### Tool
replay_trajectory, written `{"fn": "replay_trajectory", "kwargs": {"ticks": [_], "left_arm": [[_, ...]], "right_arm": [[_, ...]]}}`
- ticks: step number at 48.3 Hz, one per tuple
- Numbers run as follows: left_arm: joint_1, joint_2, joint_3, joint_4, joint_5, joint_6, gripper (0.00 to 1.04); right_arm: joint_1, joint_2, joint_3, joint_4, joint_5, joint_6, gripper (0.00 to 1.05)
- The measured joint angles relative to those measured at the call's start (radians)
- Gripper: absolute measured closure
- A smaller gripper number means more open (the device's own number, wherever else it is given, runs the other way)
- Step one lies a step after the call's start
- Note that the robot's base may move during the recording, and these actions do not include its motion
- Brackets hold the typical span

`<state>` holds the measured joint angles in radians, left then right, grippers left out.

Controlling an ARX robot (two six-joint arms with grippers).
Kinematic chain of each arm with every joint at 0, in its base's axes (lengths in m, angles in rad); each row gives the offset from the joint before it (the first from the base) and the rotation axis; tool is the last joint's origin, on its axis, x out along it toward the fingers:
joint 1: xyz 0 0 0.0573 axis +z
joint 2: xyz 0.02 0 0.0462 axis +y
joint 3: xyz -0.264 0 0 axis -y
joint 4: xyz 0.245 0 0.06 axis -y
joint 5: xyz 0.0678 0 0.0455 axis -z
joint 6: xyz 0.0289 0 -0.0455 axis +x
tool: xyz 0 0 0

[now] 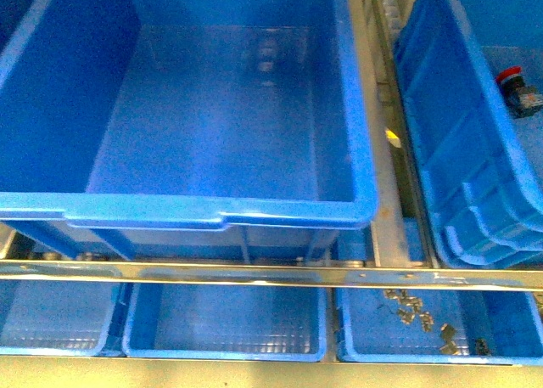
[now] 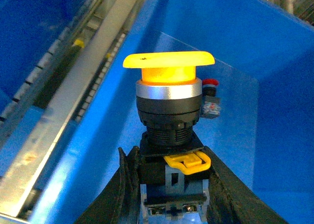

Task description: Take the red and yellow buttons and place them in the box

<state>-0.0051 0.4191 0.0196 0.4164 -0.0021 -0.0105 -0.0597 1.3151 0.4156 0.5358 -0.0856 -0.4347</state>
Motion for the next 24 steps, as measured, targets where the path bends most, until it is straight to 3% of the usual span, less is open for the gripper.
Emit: {"fn": "replay_trajectory", "kwargs": {"ticks": [24], "left_arm": [[0.002,-0.178,0.0,-0.174,0.003,0.002,1.02]], "right_arm": [[0.026,0.01,0.002,0.016,0.0,0.008,0.78]]}}
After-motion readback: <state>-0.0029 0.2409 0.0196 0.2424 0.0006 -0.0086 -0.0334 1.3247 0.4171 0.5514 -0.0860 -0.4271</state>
